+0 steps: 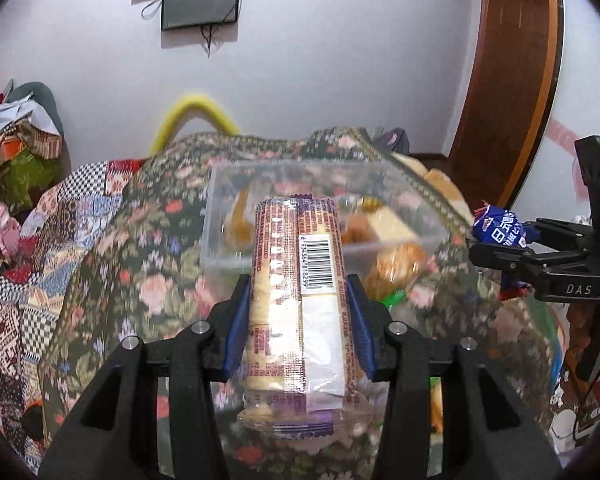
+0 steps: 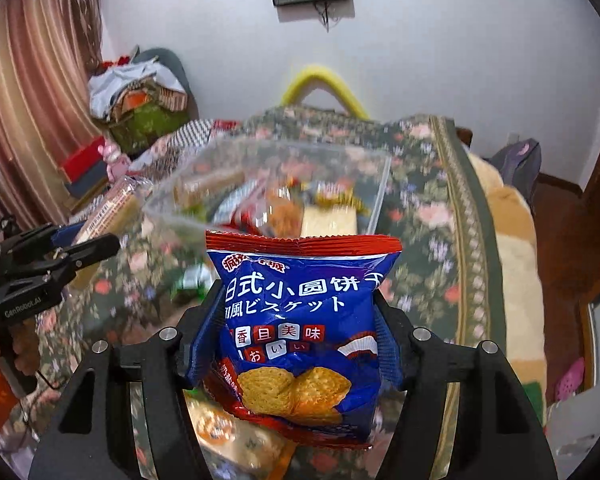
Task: Organize snacks
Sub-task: 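Grasp the blue biscuit bag with the right tool while the left tool grasps a double wafer pack, then lower the blue biscuit bag and double wafer pack into the clear box and release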
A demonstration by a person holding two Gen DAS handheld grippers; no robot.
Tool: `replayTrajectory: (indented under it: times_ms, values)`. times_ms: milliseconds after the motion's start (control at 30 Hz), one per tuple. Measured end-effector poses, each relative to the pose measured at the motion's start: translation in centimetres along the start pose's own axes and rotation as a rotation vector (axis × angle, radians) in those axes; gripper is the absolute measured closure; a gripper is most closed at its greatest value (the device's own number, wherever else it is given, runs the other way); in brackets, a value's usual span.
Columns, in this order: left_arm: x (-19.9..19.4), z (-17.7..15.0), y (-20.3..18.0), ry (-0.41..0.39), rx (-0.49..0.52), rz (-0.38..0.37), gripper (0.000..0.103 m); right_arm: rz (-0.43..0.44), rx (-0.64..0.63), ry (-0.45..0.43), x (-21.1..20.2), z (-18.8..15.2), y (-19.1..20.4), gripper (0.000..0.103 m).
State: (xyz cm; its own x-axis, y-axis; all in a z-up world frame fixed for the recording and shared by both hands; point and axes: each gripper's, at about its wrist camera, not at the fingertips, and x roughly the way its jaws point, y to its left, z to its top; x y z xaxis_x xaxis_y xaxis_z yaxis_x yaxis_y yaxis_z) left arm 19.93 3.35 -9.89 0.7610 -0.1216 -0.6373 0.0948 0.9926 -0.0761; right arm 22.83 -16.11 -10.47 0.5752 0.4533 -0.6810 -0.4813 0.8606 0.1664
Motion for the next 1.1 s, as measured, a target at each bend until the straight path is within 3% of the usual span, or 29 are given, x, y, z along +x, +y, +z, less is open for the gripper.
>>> replayTrajectory:
  times_ms: [367,633,1100]
  values:
    - [2.8,4.9,-0.7,-0.051,-0.015,-0.041,0.058,-0.001,0.008,-0.078,1.4,5.0,0.0,0.041]
    - [6.5,7.2,-1.3,-0.047,0.041,-0.007,0.058,0.007,0.009,-0.093,2.8,8.0,-0.8,0.041]
    - [14.6,7.7,0.8,0.046,-0.034,0.014,0.058,-0.028,0.012,0.034,10.0,8.6,-2.5,0.040]
